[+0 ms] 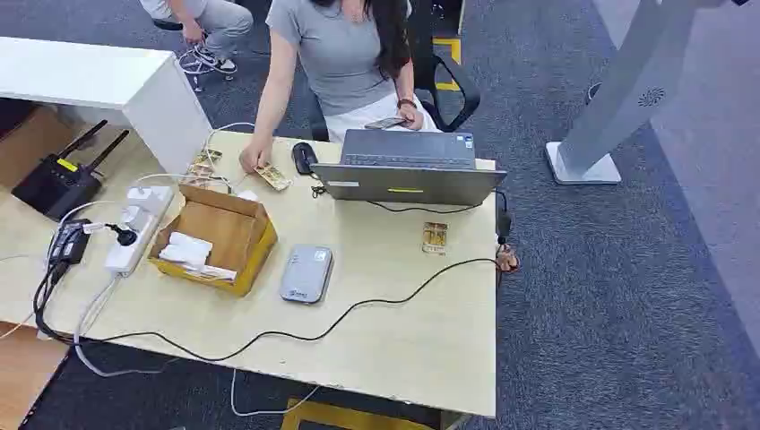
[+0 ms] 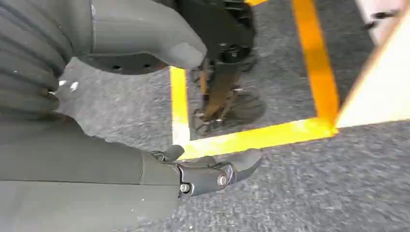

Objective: Pass the card to the sensor for recognition and then transmit it.

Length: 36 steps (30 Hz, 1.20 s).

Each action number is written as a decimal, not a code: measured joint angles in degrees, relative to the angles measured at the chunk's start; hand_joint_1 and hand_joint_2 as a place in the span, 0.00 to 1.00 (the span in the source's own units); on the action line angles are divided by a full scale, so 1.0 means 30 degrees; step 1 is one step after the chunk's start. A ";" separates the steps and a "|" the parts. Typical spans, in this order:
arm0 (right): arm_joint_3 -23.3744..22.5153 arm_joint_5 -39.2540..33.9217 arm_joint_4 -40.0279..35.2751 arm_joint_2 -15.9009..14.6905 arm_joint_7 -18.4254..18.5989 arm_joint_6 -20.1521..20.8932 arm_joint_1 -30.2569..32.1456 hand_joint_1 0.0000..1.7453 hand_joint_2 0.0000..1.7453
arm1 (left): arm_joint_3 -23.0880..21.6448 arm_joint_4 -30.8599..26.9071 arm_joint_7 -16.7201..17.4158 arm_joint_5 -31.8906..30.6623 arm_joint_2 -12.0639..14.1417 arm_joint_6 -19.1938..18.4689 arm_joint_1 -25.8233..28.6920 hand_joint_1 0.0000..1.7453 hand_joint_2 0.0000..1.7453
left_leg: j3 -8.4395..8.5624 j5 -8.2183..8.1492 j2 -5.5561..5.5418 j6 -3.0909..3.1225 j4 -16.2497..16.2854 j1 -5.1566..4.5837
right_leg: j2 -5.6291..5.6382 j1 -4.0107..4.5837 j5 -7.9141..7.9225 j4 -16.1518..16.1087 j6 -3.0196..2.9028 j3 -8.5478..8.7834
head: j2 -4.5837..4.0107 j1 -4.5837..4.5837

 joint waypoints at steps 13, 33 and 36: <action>-0.4028 0.0816 0.0823 0.0313 -0.2178 0.0160 -0.0755 0.00 0.00 | 0.5369 -0.1350 -0.3401 -0.0693 -0.0948 -0.2798 -0.0565 0.00 1.00 | 0.0006 0.0001 0.0002 0.0000 0.0001 -0.0003 | 0.0002 -0.0001 0.0001 0.0000 0.0001 0.0000 | 0.0000 -0.0007; -0.5324 0.4561 0.1865 0.0954 0.0898 -0.4234 -0.1030 0.00 0.00 | 0.7174 -1.1943 -0.4319 0.1144 -0.4015 -0.6513 0.1545 0.00 1.00 | 0.0001 0.0000 -0.0001 -0.0001 -0.0001 0.0000 | -0.0001 0.0001 -0.0001 0.0001 -0.0001 0.0002 | 0.0000 0.0000; -0.5339 0.5150 0.2003 0.1078 0.1675 -0.4822 -0.1061 0.00 0.00 | 0.7174 -1.3606 -0.4435 0.1624 -0.4400 -0.6782 0.2046 0.00 1.00 | 0.0005 0.0001 0.0000 -0.0001 0.0000 0.0000 | 0.0001 0.0001 -0.0001 0.0001 -0.0001 0.0003 | 0.0000 -0.0007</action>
